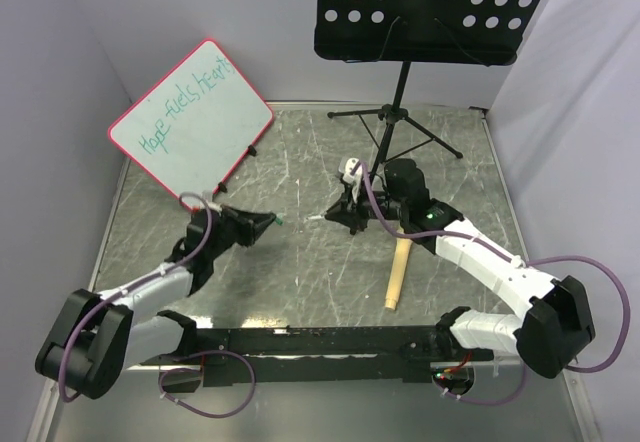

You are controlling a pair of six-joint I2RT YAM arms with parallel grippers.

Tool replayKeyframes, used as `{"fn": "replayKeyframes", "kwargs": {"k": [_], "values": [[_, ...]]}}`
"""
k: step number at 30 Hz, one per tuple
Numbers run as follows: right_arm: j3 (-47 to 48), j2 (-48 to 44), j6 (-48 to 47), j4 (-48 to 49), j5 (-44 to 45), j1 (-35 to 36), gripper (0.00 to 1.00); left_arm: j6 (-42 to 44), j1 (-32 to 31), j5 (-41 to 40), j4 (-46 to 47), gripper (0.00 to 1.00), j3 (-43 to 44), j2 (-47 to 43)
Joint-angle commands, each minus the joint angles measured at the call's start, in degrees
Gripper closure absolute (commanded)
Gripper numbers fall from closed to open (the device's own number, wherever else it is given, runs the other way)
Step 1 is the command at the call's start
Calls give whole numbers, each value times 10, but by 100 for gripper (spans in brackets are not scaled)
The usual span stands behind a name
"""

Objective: Write a sentence on the whiteboard
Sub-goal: Insert the whiteboard marker without the cap into the pen cap.

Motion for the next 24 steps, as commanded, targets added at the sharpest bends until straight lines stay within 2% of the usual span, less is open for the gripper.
{"fn": "replayKeyframes", "kwargs": {"k": [1, 2, 4, 8, 19, 24], "values": [[55, -10, 45, 49, 47, 29, 100, -273, -40, -109, 114, 99, -38, -41], [64, -8, 46, 63, 67, 38, 100, -282, -56, -112, 100, 99, -34, -50], [72, 5, 49, 61, 83, 62, 100, -323, -80, -169, 56, 99, -33, -79], [70, 15, 52, 67, 89, 78, 100, -367, -106, -226, 25, 99, -41, -128], [65, 16, 59, 75, 75, 80, 100, -397, -125, -238, 19, 99, -44, -136], [64, 23, 64, 79, 79, 84, 100, -410, -132, -233, 54, 99, -49, -112]]}}
